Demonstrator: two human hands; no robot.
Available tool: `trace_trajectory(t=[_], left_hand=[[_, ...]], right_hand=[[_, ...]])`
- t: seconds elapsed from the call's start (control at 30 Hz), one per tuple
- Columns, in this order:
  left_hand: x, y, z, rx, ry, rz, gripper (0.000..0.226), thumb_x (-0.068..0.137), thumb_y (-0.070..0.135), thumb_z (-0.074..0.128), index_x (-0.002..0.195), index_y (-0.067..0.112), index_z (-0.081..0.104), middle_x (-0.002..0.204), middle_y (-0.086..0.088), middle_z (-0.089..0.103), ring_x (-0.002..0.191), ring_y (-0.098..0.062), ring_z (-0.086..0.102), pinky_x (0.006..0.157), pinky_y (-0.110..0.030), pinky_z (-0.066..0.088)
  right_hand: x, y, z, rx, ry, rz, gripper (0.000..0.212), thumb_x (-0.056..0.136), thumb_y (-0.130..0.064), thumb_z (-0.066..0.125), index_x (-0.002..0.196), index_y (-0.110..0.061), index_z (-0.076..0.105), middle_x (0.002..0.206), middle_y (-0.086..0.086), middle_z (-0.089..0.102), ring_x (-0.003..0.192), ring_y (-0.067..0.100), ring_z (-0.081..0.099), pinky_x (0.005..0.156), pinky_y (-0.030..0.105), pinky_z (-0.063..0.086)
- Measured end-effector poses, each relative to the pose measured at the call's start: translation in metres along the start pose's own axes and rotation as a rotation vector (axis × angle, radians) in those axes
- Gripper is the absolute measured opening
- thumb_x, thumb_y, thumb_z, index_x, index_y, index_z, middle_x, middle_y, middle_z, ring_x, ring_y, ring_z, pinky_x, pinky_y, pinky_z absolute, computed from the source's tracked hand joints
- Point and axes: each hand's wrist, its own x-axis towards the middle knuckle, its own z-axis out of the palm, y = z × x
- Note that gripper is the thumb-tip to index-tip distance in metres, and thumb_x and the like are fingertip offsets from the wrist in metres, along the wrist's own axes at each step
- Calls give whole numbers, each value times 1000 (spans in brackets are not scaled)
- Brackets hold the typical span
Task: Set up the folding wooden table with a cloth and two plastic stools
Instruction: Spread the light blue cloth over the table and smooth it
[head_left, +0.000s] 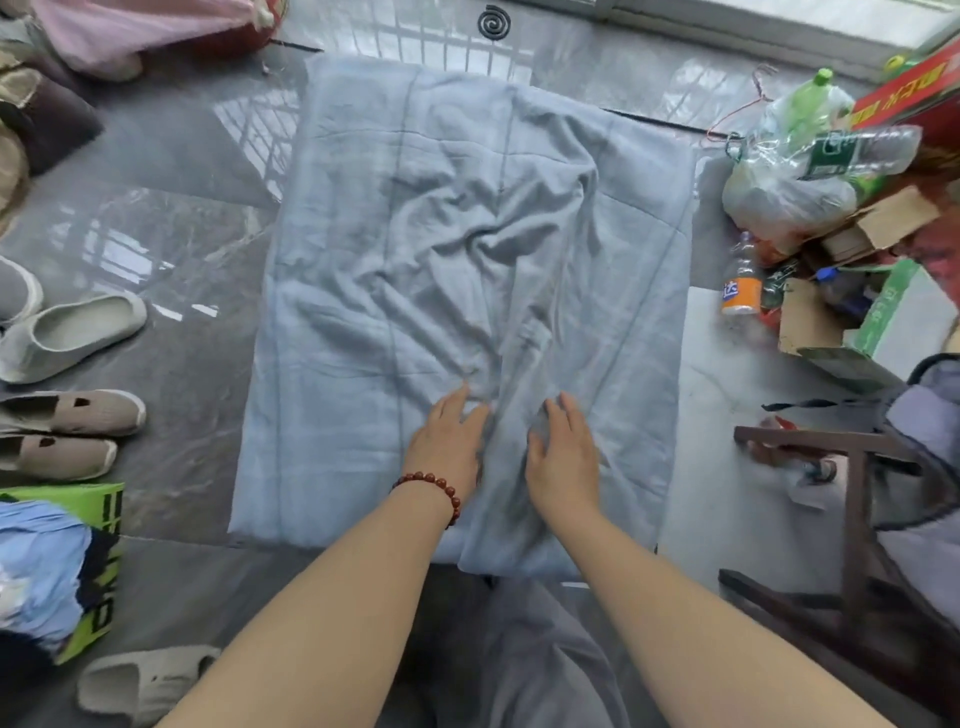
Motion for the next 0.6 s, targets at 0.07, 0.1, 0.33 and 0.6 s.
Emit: trace_trajectory(t=[0.07, 0.1, 0.33, 0.6], left_hand=[[-17, -9, 0, 69, -28, 50, 66, 83, 2, 58, 140, 22, 31, 153, -2, 13, 139, -21, 21, 102, -32, 37], [-27, -15, 2, 115, -53, 58, 67, 80, -2, 59, 139, 19, 33, 150, -4, 18, 135, -23, 26, 99, -33, 39], [-71, -47, 31, 384, -38, 101, 51, 87, 33, 60, 128, 13, 37, 131, -6, 37, 121, -24, 39, 87, -34, 42], [-71, -52, 46, 320, 82, 113, 22, 95, 28, 51, 112, 14, 51, 118, -4, 46, 108, -24, 46, 70, -32, 38]], right_hand=[[-19, -3, 12, 50, 27, 52, 51, 97, -17, 45, 146, -9, 29, 156, 5, 20, 145, 18, 17, 116, 25, 11], [-30, -3, 18, 67, 29, 80, 53, 96, -15, 47, 146, -9, 28, 156, 6, 20, 144, 19, 17, 115, 24, 12], [-78, 12, 47, -8, 286, 226, 42, 85, -20, 65, 120, -3, 48, 128, 13, 43, 119, 30, 42, 97, 32, 31], [-88, 25, 60, 135, 364, 348, 21, 92, -21, 58, 103, -3, 55, 118, 12, 49, 111, 28, 46, 95, 31, 34]])
